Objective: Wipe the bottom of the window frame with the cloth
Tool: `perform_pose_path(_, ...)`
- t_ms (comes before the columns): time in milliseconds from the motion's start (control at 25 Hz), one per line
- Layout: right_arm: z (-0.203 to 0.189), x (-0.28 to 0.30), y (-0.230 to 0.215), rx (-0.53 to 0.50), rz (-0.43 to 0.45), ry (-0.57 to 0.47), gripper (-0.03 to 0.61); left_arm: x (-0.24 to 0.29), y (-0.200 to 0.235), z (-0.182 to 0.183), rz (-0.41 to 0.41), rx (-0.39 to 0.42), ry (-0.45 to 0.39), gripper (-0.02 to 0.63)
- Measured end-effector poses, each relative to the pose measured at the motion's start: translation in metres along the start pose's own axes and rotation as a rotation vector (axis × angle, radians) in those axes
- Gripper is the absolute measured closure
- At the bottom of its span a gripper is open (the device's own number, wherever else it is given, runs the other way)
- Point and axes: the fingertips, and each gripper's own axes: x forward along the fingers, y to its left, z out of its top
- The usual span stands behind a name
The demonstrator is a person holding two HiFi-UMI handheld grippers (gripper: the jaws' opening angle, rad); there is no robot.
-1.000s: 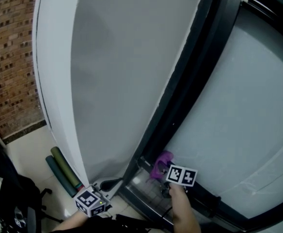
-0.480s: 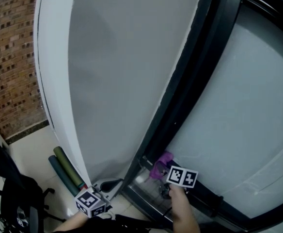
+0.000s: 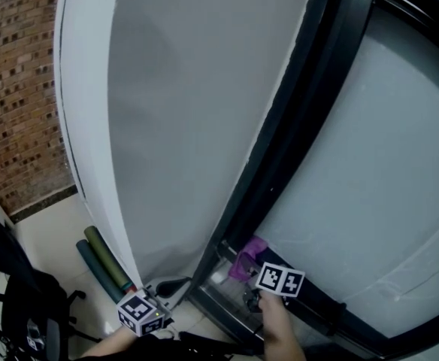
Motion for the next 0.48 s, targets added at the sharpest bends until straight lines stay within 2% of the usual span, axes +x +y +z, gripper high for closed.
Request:
perform_pose_path(120, -0.007, -0.003, 0.004, 0.002, 0.022, -0.011, 0.489, 0.001, -0.006, -0.005, -0.019, 0.005, 0.021, 0.609)
perform_pose_path(280, -0.014, -0.009, 0.008, 0.014, 0.055, -0.024, 0.489, 0.003, -0.014, -0.002, -0.051, 0.001, 0.003, 0.609)
perform_pose_path(480, -0.026, -0.023, 0.018, 0.029, 0.139, -0.052, 0.489, 0.005, -0.018, -0.005, -0.06, 0.01, 0.027, 0.609)
